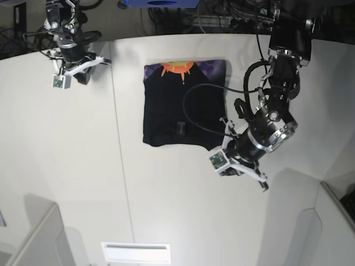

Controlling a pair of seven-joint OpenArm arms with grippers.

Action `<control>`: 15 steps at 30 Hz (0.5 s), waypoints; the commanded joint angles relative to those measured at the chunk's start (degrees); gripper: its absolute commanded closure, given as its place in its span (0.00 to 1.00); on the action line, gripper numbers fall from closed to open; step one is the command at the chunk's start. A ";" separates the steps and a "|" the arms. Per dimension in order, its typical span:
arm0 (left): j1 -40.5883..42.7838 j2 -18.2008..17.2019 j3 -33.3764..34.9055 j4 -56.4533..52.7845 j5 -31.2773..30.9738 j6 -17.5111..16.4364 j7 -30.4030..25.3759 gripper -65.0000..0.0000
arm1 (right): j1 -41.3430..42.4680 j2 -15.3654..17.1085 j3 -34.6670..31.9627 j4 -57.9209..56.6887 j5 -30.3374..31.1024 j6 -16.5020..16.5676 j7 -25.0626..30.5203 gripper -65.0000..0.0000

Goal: Fold the T-shirt properly

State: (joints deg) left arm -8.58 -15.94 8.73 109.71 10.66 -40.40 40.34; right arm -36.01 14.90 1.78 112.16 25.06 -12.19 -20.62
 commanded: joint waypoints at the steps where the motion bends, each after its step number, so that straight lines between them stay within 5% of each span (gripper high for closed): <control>1: 1.50 -0.36 -2.62 1.72 -0.06 0.40 -2.49 1.00 | -0.87 0.53 0.46 1.12 -1.63 1.50 2.91 1.00; 8: 20.40 -0.45 -16.42 1.89 -0.15 0.40 -28.78 1.00 | -7.02 0.18 0.37 1.12 -16.93 2.65 13.28 1.00; 11: 27.35 -0.36 -19.85 1.89 -0.77 0.40 -33.96 1.00 | -10.10 0.88 0.37 1.12 -19.30 2.65 18.47 1.00; 15: 34.82 -0.45 -25.30 1.89 -9.03 0.40 -35.90 1.00 | -13.27 0.88 0.55 1.03 -22.91 2.65 23.65 1.00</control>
State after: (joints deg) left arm 26.44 -15.70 -16.08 110.52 2.39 -40.53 6.09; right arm -48.73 15.33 2.02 112.16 2.39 -9.26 1.28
